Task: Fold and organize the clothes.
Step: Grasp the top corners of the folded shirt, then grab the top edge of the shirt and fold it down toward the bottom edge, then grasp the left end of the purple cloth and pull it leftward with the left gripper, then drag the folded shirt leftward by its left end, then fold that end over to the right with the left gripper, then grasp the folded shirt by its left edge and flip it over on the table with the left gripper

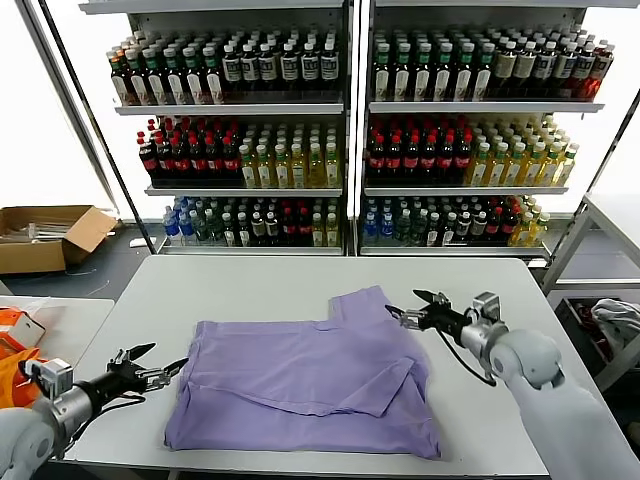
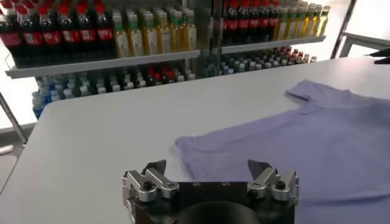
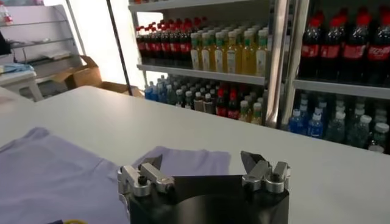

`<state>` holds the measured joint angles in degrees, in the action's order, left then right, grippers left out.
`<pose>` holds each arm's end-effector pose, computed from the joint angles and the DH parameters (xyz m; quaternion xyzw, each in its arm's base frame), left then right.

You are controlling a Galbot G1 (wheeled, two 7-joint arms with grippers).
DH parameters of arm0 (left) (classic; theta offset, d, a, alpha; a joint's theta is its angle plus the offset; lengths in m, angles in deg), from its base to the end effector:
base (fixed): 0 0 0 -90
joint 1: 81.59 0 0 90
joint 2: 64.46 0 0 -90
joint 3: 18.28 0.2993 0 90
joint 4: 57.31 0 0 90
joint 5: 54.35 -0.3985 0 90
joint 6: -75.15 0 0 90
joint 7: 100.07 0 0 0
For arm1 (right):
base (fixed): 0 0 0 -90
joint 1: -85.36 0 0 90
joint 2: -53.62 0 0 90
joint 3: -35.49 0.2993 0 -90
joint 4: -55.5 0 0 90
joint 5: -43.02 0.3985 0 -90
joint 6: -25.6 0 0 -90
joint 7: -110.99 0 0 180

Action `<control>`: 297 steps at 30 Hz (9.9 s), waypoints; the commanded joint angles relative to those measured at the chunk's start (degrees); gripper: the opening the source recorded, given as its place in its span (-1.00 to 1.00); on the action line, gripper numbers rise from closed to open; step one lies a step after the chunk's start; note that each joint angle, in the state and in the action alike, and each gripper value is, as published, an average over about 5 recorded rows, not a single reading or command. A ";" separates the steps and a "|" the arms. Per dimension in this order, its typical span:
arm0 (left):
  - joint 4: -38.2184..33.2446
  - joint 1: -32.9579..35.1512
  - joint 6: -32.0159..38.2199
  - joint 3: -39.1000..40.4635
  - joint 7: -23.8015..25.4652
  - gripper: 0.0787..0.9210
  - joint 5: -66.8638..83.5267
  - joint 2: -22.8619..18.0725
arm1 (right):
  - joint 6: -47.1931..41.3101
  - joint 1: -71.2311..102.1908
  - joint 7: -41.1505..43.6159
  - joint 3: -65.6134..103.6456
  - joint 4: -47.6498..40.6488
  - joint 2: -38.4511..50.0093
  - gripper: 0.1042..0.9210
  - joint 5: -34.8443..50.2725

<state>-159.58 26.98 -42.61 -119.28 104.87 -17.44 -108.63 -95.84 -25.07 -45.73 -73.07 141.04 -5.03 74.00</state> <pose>0.3317 0.2057 -0.2130 -0.1999 -0.9417 -0.0294 0.2692 0.4744 -0.0638 -0.1945 0.2957 -0.9299 0.0164 0.2181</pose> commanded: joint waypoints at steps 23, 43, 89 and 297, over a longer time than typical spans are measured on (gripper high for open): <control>24.28 -28.13 1.24 23.55 -2.01 0.77 -0.45 -4.30 | 3.04 -12.81 3.19 -8.51 -25.00 -11.76 0.76 -7.26; 23.21 -26.41 0.91 24.04 -1.62 -0.02 -0.33 -5.05 | 2.00 -9.17 -0.25 -7.53 -20.14 -10.39 -0.10 -4.48; -20.12 17.65 2.79 -7.27 -12.61 -0.98 0.80 -9.23 | -0.06 50.52 -6.47 26.04 41.78 3.33 -1.00 15.62; -5.68 9.08 1.24 -0.99 -19.49 0.76 1.78 -18.72 | 34.76 65.12 -16.83 33.98 40.71 -9.42 0.76 2.75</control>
<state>-167.29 36.96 -40.86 -121.09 84.61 -16.64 -126.69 -61.04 40.04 -62.57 -39.11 181.78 -14.41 76.78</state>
